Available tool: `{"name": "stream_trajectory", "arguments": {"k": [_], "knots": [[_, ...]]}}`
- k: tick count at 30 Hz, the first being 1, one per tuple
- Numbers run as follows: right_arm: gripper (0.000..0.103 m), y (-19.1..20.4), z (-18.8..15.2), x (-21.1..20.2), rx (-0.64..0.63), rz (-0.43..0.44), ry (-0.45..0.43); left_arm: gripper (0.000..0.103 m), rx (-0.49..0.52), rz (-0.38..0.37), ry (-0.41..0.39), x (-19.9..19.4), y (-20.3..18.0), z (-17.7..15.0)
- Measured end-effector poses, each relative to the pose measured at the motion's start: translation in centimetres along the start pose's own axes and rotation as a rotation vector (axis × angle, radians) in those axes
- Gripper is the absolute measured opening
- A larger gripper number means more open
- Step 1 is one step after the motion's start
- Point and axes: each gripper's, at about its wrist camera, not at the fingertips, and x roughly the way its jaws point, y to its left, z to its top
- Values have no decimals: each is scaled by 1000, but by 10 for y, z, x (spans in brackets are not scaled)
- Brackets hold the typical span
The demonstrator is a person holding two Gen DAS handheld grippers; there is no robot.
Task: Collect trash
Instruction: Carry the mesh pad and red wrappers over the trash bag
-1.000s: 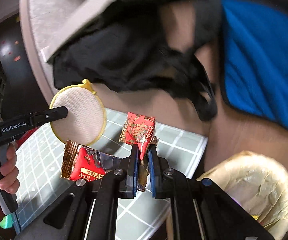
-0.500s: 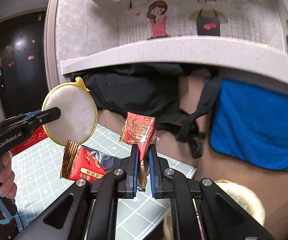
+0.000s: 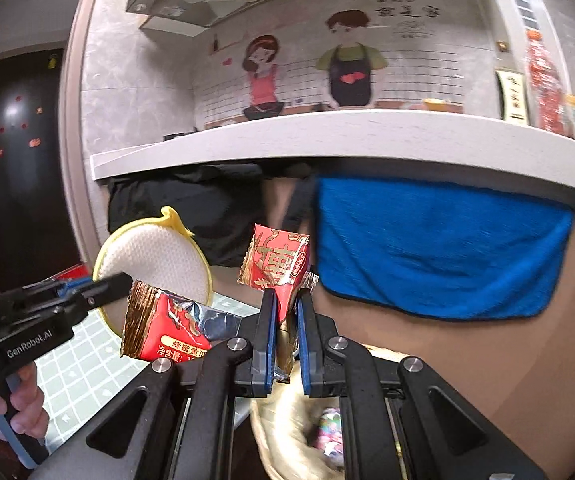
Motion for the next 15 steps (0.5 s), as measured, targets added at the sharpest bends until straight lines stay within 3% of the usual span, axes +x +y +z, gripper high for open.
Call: {"name": "stream_trajectory", "arguments": {"k": [15], "knots": [[9, -71, -37, 9, 103, -99, 73, 13, 30, -117, 129, 89, -49, -25]]}}
